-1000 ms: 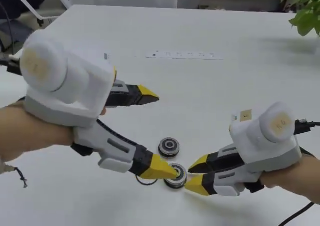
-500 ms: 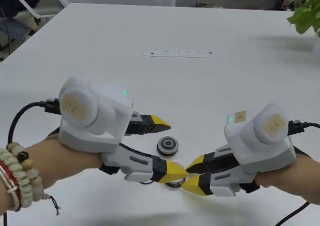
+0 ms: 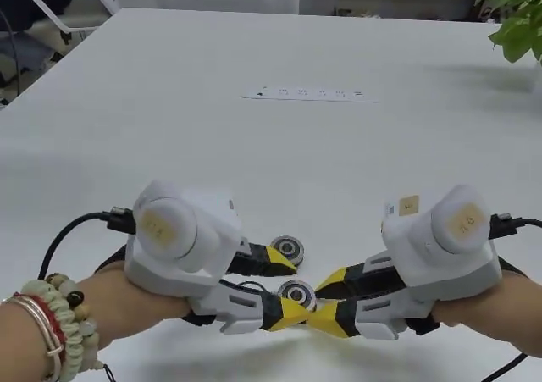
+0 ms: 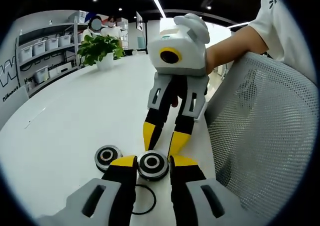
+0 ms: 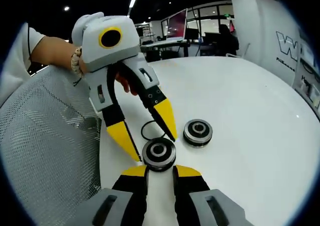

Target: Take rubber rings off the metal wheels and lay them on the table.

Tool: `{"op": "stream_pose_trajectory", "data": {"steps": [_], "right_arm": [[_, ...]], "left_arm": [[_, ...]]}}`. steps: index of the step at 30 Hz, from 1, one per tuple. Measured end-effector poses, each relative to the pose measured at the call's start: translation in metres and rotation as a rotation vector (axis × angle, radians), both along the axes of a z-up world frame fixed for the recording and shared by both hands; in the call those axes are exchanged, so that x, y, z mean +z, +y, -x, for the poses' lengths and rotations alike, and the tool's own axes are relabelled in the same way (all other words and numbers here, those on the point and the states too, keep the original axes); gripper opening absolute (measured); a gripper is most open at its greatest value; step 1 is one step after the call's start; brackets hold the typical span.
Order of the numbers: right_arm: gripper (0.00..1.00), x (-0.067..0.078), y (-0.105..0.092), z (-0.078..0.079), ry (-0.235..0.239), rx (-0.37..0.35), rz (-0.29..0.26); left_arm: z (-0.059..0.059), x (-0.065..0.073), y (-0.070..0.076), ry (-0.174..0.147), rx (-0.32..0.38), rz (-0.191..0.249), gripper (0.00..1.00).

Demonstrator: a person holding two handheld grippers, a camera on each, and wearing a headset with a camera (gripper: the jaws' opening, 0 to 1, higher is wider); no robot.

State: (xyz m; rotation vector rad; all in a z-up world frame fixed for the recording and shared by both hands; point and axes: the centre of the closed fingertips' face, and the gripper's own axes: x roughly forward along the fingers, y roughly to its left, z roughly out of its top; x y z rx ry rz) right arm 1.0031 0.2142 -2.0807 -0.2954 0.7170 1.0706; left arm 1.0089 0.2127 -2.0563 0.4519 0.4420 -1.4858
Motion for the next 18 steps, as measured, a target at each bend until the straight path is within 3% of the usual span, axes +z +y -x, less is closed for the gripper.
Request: {"op": "stream_pose_trajectory", "data": {"steps": [2,5,7,18], "right_arm": [[0.15,-0.0003,0.0006,0.0008,-0.001,0.006,0.001],[0.16,-0.0003,0.0006,0.0004,-0.006,0.01,0.003],[0.16,-0.0003,0.0006,0.0005,-0.014,0.016,0.007],[0.1,0.0001,-0.0012,0.0004,-0.065,0.059,0.039]], "left_arm": [[-0.0025,-0.0018,0.0009,-0.007,0.012,-0.009,0.17],[-0.003,-0.002,-0.0001,0.009,0.023,-0.006,0.14],[-0.0042,-0.0033,-0.0001,-0.016,0.021,-0.011,0.11],[-0.0037,-0.0046,-0.0001,-0.009,0.023,0.003,0.08]]}}
